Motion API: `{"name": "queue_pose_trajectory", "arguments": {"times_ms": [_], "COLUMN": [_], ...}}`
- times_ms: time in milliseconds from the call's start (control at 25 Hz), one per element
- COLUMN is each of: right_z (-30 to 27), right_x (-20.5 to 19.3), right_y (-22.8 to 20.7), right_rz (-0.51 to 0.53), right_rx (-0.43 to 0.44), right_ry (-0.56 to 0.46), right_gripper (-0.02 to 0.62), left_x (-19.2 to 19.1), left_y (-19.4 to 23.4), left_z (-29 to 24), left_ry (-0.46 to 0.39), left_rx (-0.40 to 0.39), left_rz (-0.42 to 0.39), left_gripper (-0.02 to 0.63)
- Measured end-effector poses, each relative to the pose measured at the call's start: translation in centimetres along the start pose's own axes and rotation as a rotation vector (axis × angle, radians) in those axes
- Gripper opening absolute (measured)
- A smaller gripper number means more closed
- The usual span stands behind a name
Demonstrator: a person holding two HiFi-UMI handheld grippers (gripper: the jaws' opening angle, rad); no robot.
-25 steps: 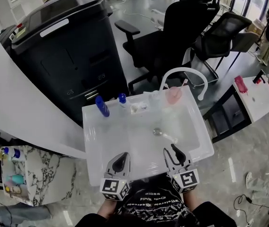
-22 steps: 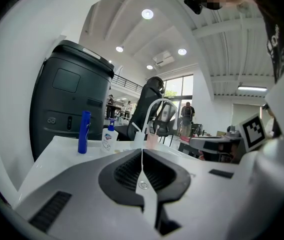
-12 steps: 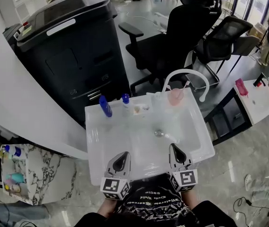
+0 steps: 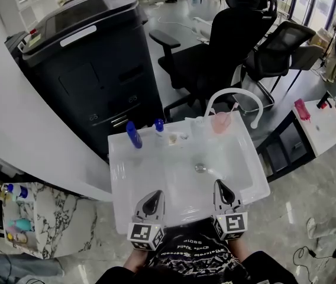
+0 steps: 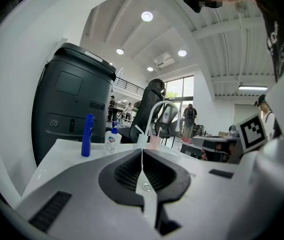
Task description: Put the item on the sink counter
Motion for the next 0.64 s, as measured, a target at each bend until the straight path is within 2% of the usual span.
{"name": "queue_pose_trajectory", "arguments": {"times_ms": [640], "right_z": [-1.4], "right_x": [0.0], "right_y": [1.7], "right_rz": [0.024], "right_rx": [0.037], "right_ry": [0.011], "right_gripper": [-0.002], "left_x": [-0.1], "left_y": [1.5], "left_z": [0.3], "left_ry": [0.001], "left_rx": [0.009], "left_rz": [-0.018], "left_gripper": [0.009]}}
Point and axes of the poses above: the fingertips, and each gripper's own axes: z backward along the fingers, y to its left, x out of its top, the point moved 6 cm from there along z, backward along the fingers, and after that the axes turned 2 degrees about -y, right-handed, at the moved point
